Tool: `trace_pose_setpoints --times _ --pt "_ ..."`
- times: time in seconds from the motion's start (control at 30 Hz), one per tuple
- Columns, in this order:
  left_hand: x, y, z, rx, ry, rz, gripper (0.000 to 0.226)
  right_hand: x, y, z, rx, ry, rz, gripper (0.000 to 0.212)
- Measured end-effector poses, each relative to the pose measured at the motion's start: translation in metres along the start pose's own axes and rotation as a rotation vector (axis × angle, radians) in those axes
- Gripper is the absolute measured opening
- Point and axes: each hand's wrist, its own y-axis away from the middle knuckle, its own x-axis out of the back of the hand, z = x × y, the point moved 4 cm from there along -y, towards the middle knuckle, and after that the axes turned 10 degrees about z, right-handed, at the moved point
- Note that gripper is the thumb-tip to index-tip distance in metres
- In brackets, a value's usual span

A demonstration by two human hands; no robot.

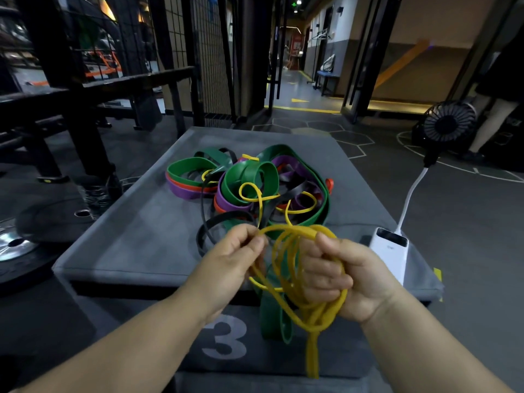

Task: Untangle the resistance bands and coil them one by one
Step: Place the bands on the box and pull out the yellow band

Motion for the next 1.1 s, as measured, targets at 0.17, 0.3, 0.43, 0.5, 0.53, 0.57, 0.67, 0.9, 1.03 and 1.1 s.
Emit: trace_pose_setpoints --times 0.17,0.3,0.43,0.5,0.53,0.57,0.67,0.9,1.03,1.1 --pt "-0.007 0.005 -0.002 -0.043 -0.08 -0.114 0.023 -0.007 -0.001 0.016 -0.115 0.052 -0.155 0.02" --pt "-0.009 0.008 -0.003 0.055 0.079 -0.212 0.04 -0.012 -0.002 0.017 -0.106 0.067 -0.155 0.017" --pt "-0.017 0.012 -0.003 0.143 0.25 -0.333 0.043 -0.012 -0.003 0.015 -0.116 0.048 -0.121 0.015" --pt "-0.018 0.014 -0.005 0.168 0.259 -0.369 0.048 -0.01 -0.004 0.016 -0.116 0.039 -0.107 0.015" --pt "-0.017 0.014 -0.008 0.155 0.213 -0.37 0.055 -0.01 -0.005 0.016 -0.116 0.033 -0.102 0.015" --pt "-0.016 0.014 -0.011 0.128 0.135 -0.358 0.068 -0.01 -0.005 0.017 -0.118 0.029 -0.098 0.015" --pt "-0.015 0.015 -0.011 0.076 -0.007 -0.336 0.092 -0.01 -0.006 0.02 -0.124 0.031 -0.102 0.015" --pt "-0.009 0.009 0.002 0.017 -0.074 -0.309 0.034 -0.006 -0.007 0.017 -0.075 0.259 -0.121 0.011" --pt "-0.009 0.01 0.006 -0.006 -0.074 -0.296 0.027 -0.004 -0.003 0.007 0.015 0.584 0.004 0.022" --pt "-0.005 0.009 0.008 -0.018 -0.064 -0.262 0.023 -0.001 -0.002 0.001 0.068 0.661 0.09 0.014"
